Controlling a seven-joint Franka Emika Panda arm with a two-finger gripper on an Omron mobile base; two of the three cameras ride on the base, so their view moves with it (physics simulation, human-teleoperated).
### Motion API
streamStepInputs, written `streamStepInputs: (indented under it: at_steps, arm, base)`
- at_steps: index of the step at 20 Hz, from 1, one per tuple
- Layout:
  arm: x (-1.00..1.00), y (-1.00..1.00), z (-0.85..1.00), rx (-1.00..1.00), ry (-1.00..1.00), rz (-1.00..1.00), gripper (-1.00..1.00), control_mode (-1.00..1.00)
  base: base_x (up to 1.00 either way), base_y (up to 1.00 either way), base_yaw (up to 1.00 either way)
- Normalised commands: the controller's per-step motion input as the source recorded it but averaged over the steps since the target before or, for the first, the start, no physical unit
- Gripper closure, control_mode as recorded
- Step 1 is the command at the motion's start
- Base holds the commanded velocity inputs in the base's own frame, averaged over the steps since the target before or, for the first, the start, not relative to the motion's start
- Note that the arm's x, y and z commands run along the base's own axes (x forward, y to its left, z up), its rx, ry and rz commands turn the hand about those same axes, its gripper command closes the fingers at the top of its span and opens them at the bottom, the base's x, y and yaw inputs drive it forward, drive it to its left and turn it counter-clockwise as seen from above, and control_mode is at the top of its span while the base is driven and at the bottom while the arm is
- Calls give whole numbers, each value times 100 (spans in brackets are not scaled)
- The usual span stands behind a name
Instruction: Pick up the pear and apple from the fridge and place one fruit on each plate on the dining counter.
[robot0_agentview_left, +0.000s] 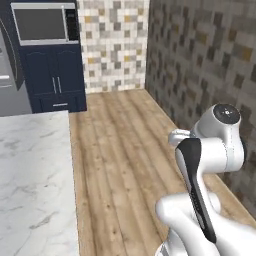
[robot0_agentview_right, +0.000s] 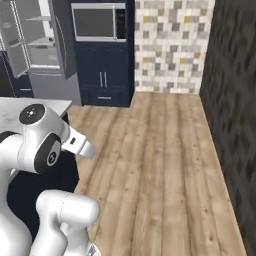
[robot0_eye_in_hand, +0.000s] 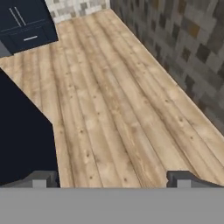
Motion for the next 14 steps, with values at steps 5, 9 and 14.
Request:
streamStepInputs:
  at_steps: [5,9,14]
  arm:
    - [0,0,0,0,0,0,-100,100]
    - [0,0,0,0,0,0,-100,100]
    - [0,0,0,0,0,0,-100,100]
  base:
    - [100,-24,23]
    - [100,-27,23]
    - [100,-44,21]
